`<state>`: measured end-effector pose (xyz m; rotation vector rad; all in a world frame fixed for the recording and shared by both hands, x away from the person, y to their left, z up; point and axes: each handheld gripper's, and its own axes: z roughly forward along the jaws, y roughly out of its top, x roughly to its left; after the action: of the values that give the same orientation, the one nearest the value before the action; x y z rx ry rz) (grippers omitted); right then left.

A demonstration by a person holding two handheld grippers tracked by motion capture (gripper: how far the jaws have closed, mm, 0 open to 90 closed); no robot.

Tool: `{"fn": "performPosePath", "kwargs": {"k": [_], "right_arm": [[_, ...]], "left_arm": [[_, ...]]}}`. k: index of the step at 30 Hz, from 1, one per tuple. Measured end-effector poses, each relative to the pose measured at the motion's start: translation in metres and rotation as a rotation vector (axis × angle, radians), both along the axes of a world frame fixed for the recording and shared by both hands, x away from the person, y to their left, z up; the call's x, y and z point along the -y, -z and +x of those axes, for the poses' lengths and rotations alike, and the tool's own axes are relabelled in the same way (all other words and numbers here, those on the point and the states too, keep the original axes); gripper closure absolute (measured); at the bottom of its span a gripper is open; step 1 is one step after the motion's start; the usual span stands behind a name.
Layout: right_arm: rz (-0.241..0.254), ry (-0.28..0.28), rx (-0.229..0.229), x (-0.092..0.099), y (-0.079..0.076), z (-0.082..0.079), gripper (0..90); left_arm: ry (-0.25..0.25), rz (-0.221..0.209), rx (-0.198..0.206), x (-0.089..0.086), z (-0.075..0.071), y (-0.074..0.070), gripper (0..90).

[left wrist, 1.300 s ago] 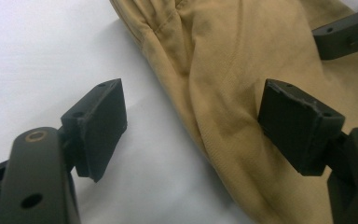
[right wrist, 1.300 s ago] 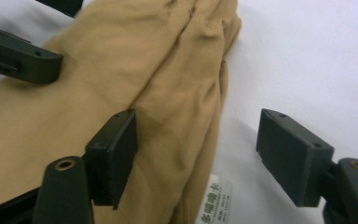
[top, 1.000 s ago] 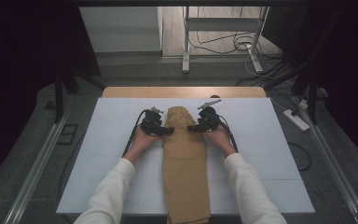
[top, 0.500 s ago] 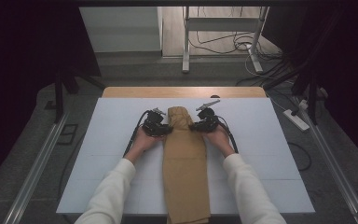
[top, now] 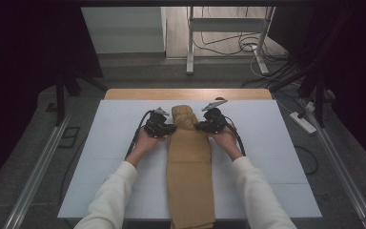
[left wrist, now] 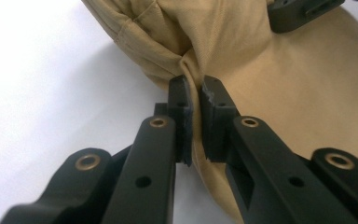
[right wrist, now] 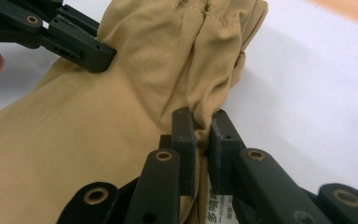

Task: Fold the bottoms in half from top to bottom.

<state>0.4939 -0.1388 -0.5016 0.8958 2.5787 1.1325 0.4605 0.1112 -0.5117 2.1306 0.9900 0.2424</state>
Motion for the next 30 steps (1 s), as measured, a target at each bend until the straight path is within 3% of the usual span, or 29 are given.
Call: {"fn": "performPosePath", "kwargs": {"k": [7, 13, 17, 25, 30], "right_arm": [[0.027, 0.022, 0.086, 0.004, -0.031, 0.002, 82.2], [0.028, 0.024, 0.068, 0.007, -0.030, 0.000, 82.2], [0.028, 0.023, 0.072, 0.008, -0.029, 0.000, 82.2], [0.039, 0.043, 0.179, 0.007, -0.058, 0.005, 82.5], [0.017, 0.039, 0.170, 0.009, -0.048, 0.003, 82.5]], "left_arm": [[-0.004, -0.025, 0.081, 0.001, 0.002, -0.033, 83.2], [-0.001, -0.026, 0.072, 0.004, 0.001, -0.029, 83.3], [-0.001, -0.027, 0.091, 0.005, 0.003, -0.031, 83.6], [-0.017, -0.028, 0.171, 0.007, 0.009, -0.058, 83.7], [-0.004, -0.011, 0.164, 0.012, 0.007, -0.051, 83.7]]}}
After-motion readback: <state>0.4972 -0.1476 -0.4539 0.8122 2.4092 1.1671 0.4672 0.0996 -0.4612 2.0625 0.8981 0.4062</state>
